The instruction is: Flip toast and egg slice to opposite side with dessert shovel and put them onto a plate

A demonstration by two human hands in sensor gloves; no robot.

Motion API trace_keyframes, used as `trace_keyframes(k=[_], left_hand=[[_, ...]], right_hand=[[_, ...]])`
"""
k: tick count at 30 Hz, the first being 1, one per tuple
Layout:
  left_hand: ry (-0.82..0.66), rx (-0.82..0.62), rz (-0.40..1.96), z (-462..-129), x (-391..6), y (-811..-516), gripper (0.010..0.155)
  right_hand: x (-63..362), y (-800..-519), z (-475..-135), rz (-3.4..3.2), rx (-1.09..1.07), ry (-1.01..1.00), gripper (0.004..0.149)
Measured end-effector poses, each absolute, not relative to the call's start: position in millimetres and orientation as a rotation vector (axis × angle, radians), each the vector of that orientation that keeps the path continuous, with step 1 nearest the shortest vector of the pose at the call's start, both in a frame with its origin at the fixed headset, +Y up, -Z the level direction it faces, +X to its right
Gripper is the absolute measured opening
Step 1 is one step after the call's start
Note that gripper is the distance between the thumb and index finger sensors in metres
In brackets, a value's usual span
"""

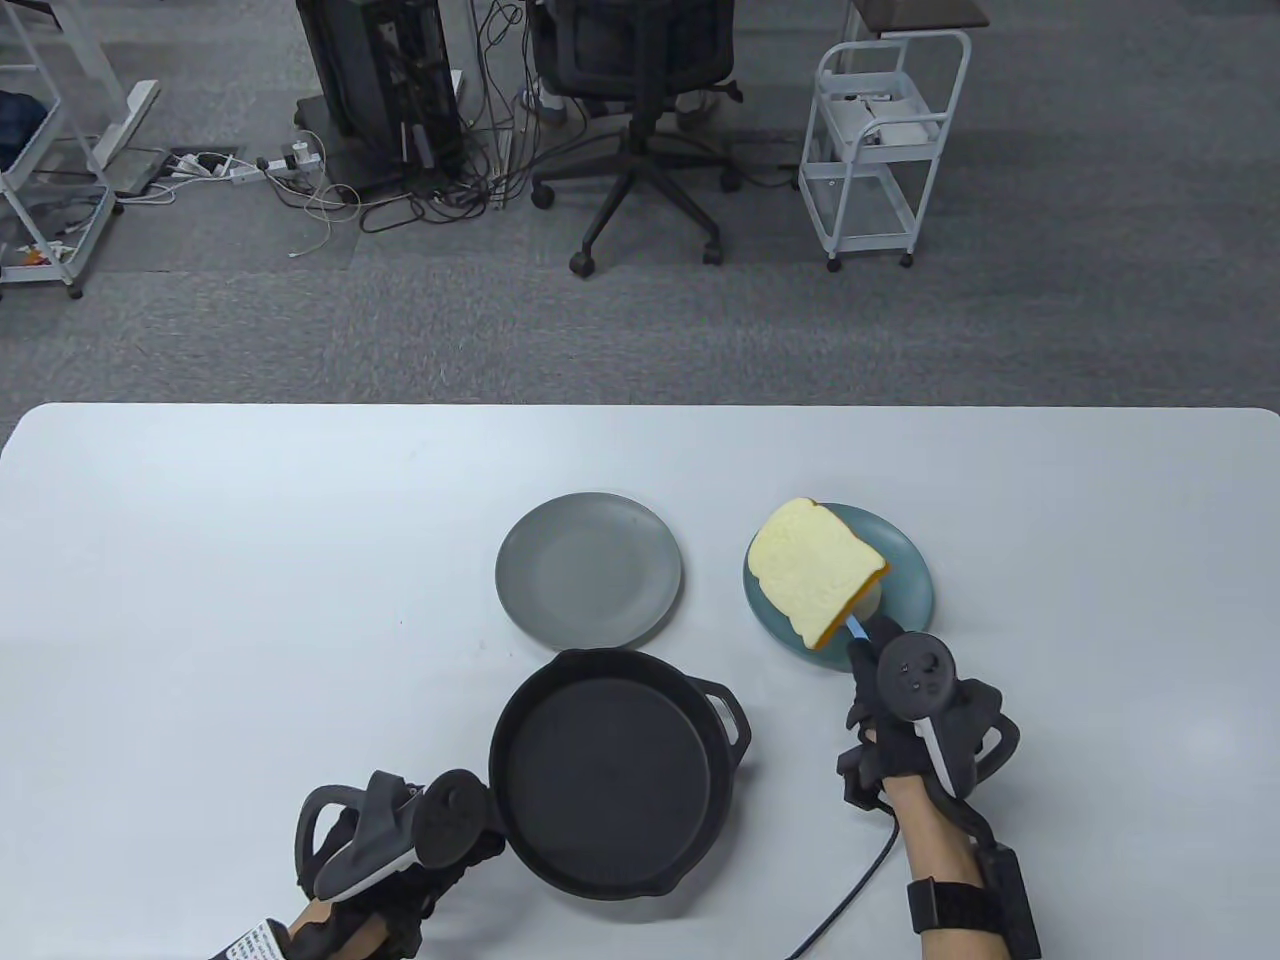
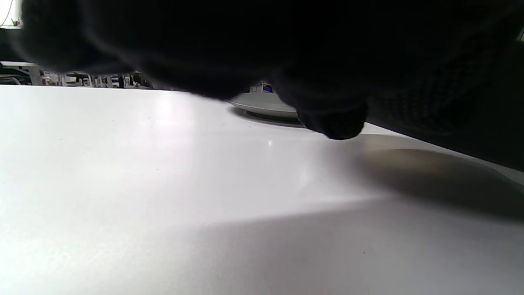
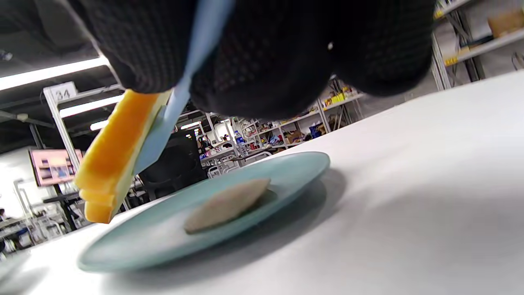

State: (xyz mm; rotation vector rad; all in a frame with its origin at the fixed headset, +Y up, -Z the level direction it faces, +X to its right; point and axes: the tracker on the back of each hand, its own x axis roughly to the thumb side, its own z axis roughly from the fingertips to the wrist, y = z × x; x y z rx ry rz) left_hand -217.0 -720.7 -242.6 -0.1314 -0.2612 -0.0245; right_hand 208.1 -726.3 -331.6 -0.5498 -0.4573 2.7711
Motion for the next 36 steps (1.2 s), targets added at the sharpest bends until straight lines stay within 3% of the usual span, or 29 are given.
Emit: trace_keyframes(k=[9, 13, 36], left_hand=[[-0.257, -0.124, -0.019, -242.1, -217.3, -719.5, 0.050], [-0.260, -0.123, -0.016, -241.9, -217.2, -719.8, 0.050], [-0.264, -0.112, -0.013, -240.3, -216.2, -718.5, 0.050]], right_hand=[[195.0, -722.4, -332.1, 3.076, -0.510, -0.652, 0.048], [196.6, -716.2, -331.8, 3.154, -0.598, -0.694, 0.048], [248.6, -702.1, -344.8, 3.215, -0.926, -0.563, 0.048]])
